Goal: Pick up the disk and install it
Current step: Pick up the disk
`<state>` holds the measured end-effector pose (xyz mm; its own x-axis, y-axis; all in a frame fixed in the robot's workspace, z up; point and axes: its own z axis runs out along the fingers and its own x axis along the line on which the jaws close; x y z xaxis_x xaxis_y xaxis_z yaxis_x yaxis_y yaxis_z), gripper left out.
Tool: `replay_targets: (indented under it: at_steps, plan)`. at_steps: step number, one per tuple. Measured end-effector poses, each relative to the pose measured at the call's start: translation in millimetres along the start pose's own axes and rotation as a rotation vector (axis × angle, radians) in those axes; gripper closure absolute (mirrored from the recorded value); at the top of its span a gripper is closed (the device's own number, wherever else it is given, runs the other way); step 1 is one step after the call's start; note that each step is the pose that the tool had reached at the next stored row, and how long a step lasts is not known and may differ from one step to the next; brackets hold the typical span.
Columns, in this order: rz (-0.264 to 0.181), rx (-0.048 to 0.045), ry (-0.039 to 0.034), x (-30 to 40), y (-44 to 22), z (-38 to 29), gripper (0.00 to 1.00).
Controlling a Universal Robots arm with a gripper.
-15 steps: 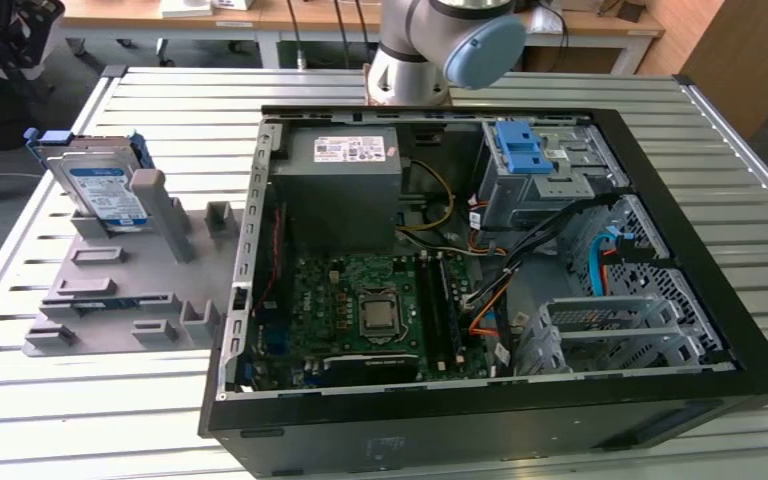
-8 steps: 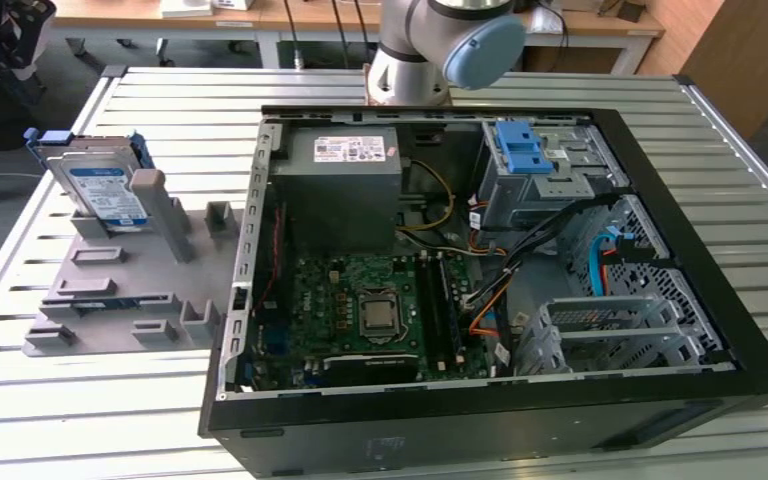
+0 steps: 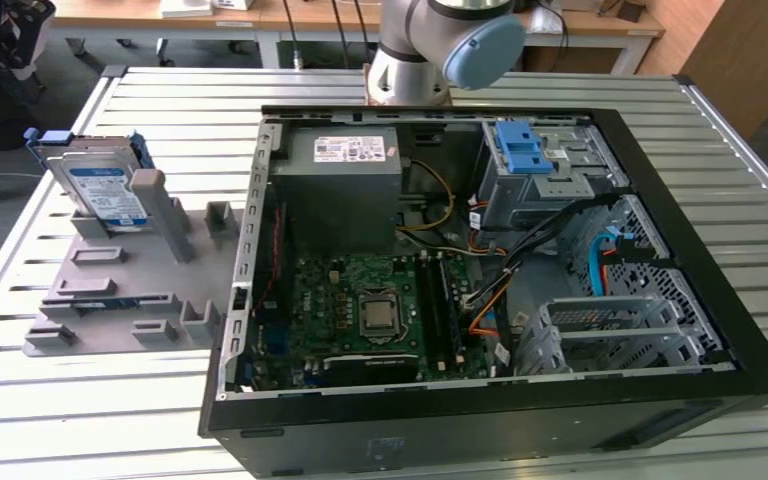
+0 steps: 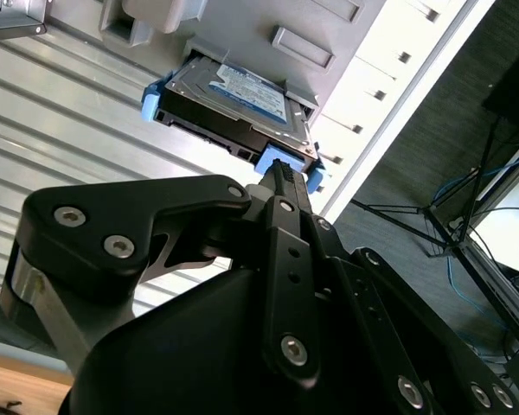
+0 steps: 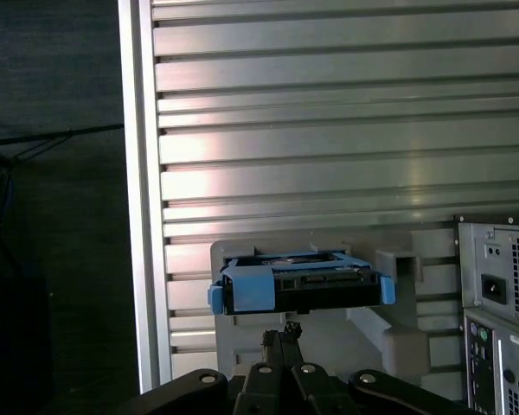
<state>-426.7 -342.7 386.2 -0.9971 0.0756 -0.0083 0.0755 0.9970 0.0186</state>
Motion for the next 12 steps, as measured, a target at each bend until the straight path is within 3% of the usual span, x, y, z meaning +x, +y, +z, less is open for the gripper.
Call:
replay_targets:
  at_steps: [12]
  plan:
    - [-0.021, -0.0002, 0.0004, 0.1, 0.0, 0.0, 0.89]
